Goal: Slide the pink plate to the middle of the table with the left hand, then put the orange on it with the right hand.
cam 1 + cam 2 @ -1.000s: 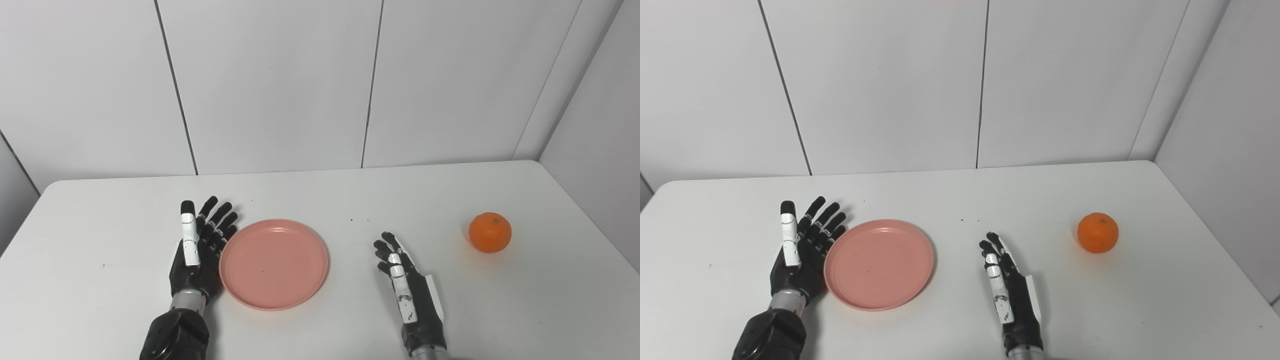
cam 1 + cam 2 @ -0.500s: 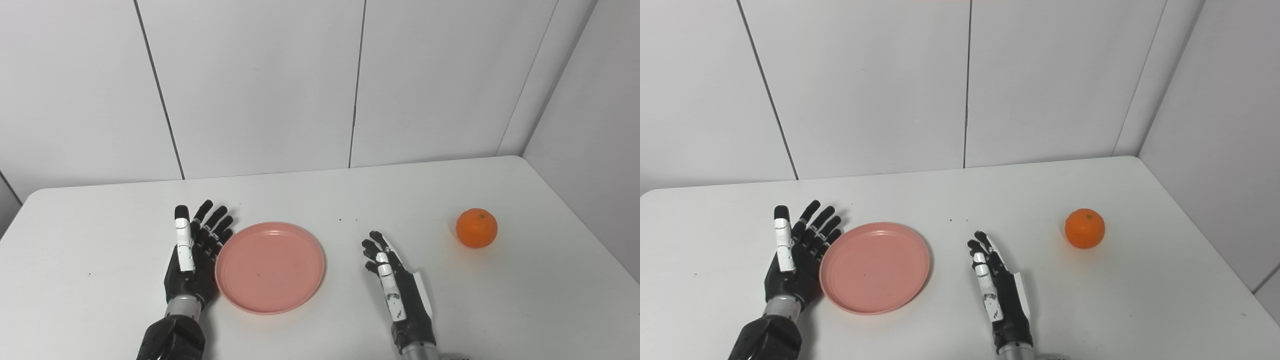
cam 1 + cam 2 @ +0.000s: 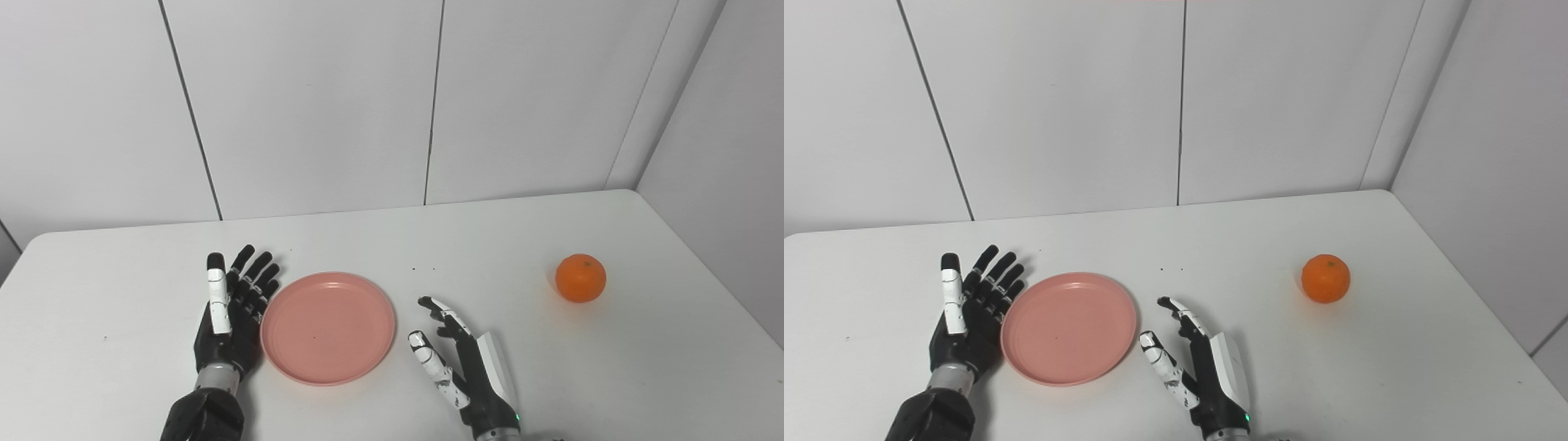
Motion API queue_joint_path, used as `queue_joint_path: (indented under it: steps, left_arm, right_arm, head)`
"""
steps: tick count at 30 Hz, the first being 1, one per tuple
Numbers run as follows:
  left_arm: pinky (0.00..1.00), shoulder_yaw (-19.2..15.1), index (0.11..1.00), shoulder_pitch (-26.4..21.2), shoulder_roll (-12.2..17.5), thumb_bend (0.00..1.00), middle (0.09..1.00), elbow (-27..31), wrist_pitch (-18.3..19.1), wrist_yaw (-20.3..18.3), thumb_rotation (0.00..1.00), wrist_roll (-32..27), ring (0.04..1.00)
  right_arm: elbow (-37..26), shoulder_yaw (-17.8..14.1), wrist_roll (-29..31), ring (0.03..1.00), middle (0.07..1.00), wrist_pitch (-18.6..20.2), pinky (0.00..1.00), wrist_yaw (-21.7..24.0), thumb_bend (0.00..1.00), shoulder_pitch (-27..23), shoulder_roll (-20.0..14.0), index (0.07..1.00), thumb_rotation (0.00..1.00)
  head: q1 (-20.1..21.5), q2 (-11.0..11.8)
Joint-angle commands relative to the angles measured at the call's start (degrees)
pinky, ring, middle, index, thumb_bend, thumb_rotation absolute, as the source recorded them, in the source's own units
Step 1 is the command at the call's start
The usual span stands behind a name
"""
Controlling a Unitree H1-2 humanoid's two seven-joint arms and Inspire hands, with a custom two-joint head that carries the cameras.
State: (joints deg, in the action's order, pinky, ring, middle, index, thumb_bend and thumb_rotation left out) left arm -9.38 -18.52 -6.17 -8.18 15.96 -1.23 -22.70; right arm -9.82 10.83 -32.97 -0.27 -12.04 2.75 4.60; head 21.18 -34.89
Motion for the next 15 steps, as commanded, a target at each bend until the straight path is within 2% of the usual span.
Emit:
queue_joint_path:
  steps: [1,8,15]
  left_arm:
    - [0.97,-0.31,0.853,0.98,0.58,0.86,0.842,-2.49,1.17,0.70,0.83,0.35,0.866]
    - [0.95,-0.15,0.860,0.53,1.01,0.88,0.846,-2.66,0.72,0.23,0.83,0.60,0.865]
    - [0.95,-0.20,0.851,0.28,0.94,0.88,0.841,-2.96,0.91,0.54,0.83,0.67,0.866]
  right_arm:
    - [-3.43,-0.63,-1.58,0.786,0.811,1.26,0.71,-0.17,0.71,-2.50,-0.18,0.769,1.00]
    - [-7.18,-2.57,-5.22,0.738,0.778,4.43,0.65,2.20,0.74,-6.72,-3.12,0.770,1.00]
    - [-8.11,-5.06,-8.58,0.703,0.767,5.20,0.60,3.24,0.75,-11.94,-6.97,0.771,1.00]
  head:
    - [-0.08,0.12]
    - [-0.13,0.00]
    - [-0.03,0.07]
